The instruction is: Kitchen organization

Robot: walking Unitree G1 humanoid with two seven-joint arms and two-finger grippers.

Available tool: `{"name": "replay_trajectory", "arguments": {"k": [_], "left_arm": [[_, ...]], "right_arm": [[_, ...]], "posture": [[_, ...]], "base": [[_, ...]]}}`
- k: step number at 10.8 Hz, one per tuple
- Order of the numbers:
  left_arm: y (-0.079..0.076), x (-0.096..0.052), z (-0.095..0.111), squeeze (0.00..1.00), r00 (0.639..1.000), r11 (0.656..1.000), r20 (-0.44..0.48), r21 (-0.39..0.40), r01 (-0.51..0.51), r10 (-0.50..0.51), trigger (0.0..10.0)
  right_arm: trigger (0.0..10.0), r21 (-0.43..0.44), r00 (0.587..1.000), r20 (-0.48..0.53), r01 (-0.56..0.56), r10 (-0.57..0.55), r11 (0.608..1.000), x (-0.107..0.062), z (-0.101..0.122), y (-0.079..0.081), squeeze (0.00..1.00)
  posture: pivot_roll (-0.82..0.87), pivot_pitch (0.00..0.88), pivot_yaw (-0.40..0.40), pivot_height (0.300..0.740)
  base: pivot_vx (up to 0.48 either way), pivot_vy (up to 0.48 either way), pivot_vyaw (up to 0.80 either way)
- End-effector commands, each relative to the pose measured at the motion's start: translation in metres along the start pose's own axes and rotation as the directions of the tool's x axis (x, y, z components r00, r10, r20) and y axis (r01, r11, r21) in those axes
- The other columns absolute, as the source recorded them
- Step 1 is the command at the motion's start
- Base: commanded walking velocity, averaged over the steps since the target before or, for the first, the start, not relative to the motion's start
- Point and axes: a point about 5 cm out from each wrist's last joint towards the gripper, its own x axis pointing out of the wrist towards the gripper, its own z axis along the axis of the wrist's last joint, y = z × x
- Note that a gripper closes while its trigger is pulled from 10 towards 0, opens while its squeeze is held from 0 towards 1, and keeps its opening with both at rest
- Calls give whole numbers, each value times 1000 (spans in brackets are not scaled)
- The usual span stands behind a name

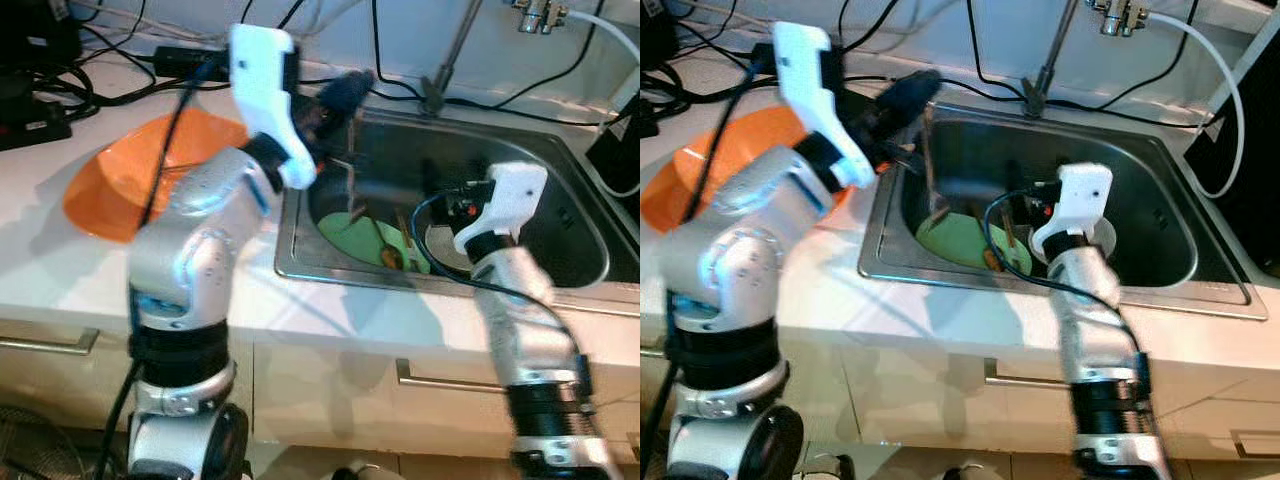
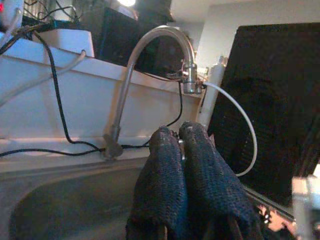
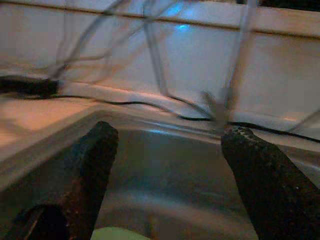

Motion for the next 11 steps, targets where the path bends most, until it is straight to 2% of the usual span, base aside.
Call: {"name": "replay_trajectory", "arguments": {"k": [1, 2, 4, 7, 9, 11], "left_arm": [[-3, 3, -9, 0, 1000, 1000, -20, 0, 8, -8, 10000], [-3, 4, -11, 0, 1000, 1000, -20, -8, 2, -2, 10000], [0, 7, -17, 0, 999, 1000, -32, -13, -10, 9, 10000], [2, 8, -19, 0, 1000, 1000, -24, 4, -10, 11, 10000], [-1, 8, -19, 0, 1000, 1000, -20, 4, -1, 1, 10000], [-4, 8, -20, 0, 1000, 1000, -24, 0, 19, -19, 10000]], "right_arm": [[10000, 27, 993, 22, -115, 115, 993, 0, 15, 3, 0], [10000, 32, 964, -1, -266, 267, 963, -6, 17, 13, 0], [10000, 56, 927, -45, -371, 373, 927, -11, 12, 23, 0], [10000, 82, 889, -81, -445, 451, 892, -18, 13, 23, 0], [10000, 95, 888, -80, -446, 454, 890, -19, 14, 23, 0], [10000, 120, 883, -82, -452, 463, 884, -18, 10, 30, 0]], "posture": [[-37, 66, -121, 740], [-40, 68, -121, 740], [-38, 70, -123, 740], [-37, 73, -123, 740], [-40, 74, -121, 740], [-34, 78, -122, 740]], "base": [[0, 0, 0], [0, 0, 0], [0, 0, 0], [0, 0, 0], [0, 0, 0], [0, 0, 0]]}}
